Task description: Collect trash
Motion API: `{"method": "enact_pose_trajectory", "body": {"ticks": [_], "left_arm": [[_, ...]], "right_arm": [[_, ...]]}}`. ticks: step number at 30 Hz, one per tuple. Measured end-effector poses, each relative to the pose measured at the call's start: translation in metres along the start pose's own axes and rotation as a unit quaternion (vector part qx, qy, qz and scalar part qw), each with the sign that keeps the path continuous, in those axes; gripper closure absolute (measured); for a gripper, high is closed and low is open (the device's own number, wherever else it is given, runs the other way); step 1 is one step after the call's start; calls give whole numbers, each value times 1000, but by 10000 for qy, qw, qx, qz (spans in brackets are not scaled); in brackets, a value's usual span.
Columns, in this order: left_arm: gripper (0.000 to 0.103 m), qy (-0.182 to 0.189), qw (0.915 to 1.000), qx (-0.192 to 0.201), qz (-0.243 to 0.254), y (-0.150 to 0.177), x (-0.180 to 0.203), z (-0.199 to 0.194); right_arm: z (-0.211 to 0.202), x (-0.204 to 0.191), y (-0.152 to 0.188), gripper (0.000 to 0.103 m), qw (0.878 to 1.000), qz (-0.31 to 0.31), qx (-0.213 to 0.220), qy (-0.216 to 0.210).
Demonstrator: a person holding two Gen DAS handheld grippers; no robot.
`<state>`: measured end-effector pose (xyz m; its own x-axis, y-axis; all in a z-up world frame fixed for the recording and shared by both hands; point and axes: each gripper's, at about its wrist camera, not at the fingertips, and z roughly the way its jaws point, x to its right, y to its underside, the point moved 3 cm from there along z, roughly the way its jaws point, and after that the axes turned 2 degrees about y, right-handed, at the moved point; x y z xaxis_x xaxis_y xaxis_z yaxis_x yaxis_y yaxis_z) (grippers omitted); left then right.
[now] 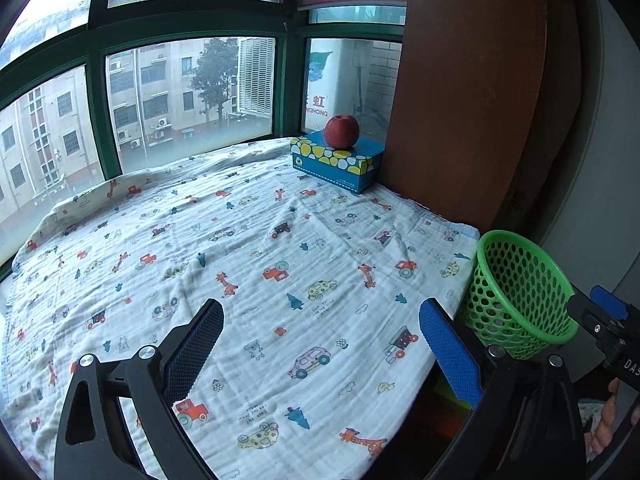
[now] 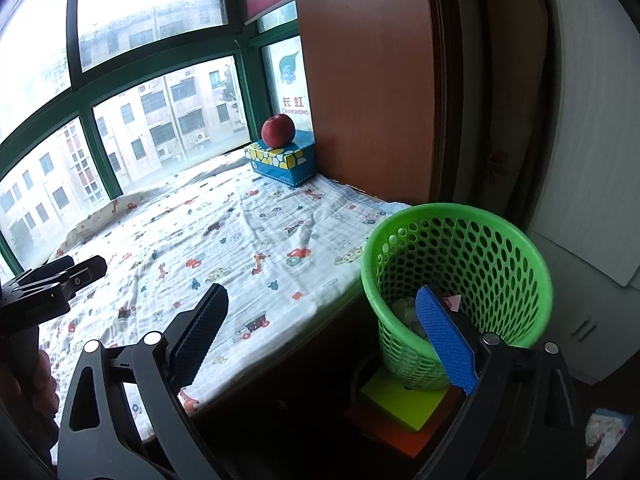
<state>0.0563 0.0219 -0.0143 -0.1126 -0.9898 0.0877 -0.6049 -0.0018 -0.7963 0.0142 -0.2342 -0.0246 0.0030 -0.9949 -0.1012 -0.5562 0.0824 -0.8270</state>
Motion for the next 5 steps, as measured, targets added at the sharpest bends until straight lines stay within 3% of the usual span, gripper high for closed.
{"method": "enact_pose_trajectory", "body": {"ticks": [5], "left_arm": [[8, 29, 10000, -11, -6, 0, 1, 0]], "right_arm": [[-1, -2, 2, 8, 10000, -31, -10, 6]]}}
